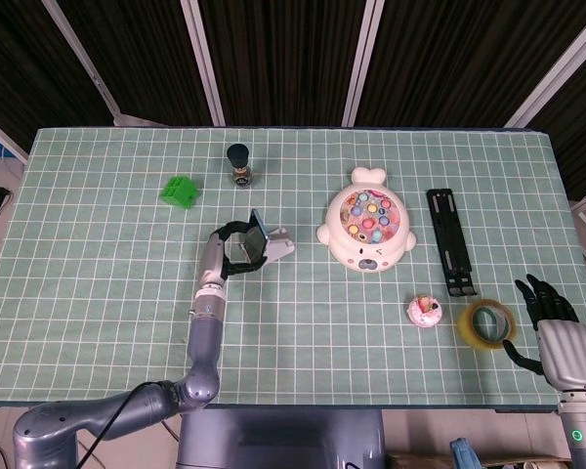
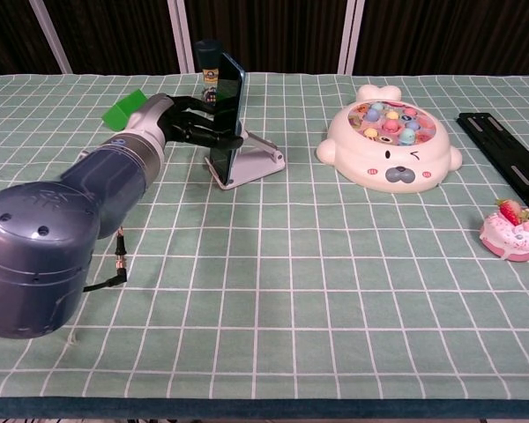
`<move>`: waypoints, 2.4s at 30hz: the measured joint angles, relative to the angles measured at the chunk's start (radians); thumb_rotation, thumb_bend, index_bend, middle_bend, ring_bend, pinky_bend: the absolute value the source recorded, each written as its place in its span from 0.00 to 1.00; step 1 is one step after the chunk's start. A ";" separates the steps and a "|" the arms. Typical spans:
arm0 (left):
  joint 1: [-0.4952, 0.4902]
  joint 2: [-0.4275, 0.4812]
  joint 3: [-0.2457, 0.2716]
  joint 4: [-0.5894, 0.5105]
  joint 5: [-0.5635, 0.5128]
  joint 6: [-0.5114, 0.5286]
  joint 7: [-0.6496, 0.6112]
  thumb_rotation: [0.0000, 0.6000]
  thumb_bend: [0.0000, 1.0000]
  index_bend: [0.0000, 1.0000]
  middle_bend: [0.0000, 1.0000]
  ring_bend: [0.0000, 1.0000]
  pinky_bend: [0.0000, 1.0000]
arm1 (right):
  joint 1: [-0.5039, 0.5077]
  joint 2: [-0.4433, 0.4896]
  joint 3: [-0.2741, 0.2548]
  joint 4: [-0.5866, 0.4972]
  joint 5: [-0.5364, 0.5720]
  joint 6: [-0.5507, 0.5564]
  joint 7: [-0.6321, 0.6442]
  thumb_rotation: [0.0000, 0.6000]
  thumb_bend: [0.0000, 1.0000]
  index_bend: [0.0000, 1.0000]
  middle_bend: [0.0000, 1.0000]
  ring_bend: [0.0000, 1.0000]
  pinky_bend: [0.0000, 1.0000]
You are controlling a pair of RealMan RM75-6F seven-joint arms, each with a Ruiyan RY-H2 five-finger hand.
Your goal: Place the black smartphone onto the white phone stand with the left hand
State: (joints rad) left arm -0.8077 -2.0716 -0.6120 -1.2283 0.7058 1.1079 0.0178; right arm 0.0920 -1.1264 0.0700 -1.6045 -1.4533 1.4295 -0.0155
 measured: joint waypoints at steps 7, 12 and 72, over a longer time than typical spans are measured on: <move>-0.002 0.006 0.000 -0.009 -0.014 -0.010 0.016 1.00 0.26 0.29 0.33 0.05 0.00 | 0.000 -0.001 0.000 0.002 0.000 0.000 0.000 1.00 0.36 0.07 0.00 0.00 0.15; -0.004 0.011 0.000 -0.020 -0.030 -0.017 0.031 1.00 0.26 0.27 0.30 0.04 0.00 | 0.000 0.000 0.000 0.000 0.000 0.000 0.000 1.00 0.36 0.07 0.00 0.00 0.15; 0.063 0.165 0.110 -0.235 -0.018 -0.029 0.110 1.00 0.10 0.00 0.00 0.00 0.00 | -0.002 -0.002 0.000 0.002 -0.002 0.005 -0.004 1.00 0.36 0.07 0.00 0.00 0.15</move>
State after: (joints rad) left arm -0.7448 -1.9067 -0.5021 -1.4629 0.6875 1.0785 0.1274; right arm 0.0900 -1.1289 0.0699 -1.6027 -1.4556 1.4350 -0.0196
